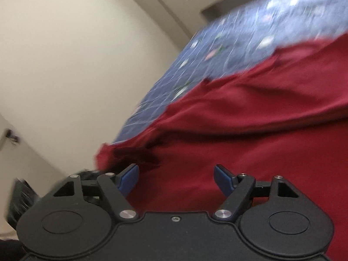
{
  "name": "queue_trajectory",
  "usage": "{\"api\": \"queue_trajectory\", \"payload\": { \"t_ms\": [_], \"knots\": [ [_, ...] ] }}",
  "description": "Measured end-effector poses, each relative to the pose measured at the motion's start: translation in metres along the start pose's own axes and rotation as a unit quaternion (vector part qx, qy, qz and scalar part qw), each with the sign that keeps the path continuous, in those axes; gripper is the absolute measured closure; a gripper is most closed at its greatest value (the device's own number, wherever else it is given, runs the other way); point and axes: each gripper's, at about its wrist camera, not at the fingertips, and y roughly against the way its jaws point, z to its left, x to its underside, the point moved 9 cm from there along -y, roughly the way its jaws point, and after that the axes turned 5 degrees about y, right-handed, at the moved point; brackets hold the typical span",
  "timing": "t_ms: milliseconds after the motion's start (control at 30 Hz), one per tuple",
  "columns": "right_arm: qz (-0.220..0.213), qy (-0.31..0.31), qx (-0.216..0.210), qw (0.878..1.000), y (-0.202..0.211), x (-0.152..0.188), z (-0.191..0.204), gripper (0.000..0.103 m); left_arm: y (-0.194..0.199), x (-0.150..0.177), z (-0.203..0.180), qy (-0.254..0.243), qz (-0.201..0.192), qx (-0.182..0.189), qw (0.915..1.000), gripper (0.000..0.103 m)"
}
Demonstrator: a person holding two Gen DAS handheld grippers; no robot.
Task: Fold small clothes
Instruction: 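Carry the sleeve across the shirt body with the left gripper and open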
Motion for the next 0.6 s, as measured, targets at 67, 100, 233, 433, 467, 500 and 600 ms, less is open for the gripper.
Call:
{"api": "queue_trajectory", "payload": {
  "t_ms": [67, 100, 233, 433, 467, 500, 600],
  "knots": [
    [0.023, -0.046, -0.041, 0.998, -0.014, 0.001, 0.007, 0.024, 0.009, -0.001, -0.001, -0.01, -0.008, -0.01, 0.9999, 0.096],
    [0.03, -0.073, -0.06, 0.995, -0.02, 0.0, 0.009, 0.023, 0.011, -0.002, -0.003, -0.014, -0.011, -0.013, 0.9998, 0.096],
    [0.046, -0.162, -0.102, 0.98, -0.039, -0.005, 0.012, 0.013, 0.015, -0.005, -0.008, -0.039, -0.018, -0.016, 0.999, 0.095],
    [0.074, -0.2, -0.095, 0.972, -0.06, -0.01, 0.013, 0.031, 0.019, -0.001, -0.02, -0.058, -0.023, 0.0, 0.9981, 0.095],
    [0.079, -0.189, -0.08, 0.975, -0.062, -0.01, 0.013, 0.038, 0.019, 0.0, -0.021, -0.061, -0.023, 0.002, 0.9979, 0.095],
    [0.083, -0.181, -0.069, 0.978, -0.066, -0.011, 0.012, 0.053, 0.019, 0.001, -0.022, -0.063, -0.023, 0.002, 0.9978, 0.095],
    [0.09, -0.174, -0.048, 0.98, -0.071, -0.011, 0.008, 0.083, 0.019, 0.002, -0.021, -0.058, -0.019, 0.002, 0.9982, 0.09]
  ]
}}
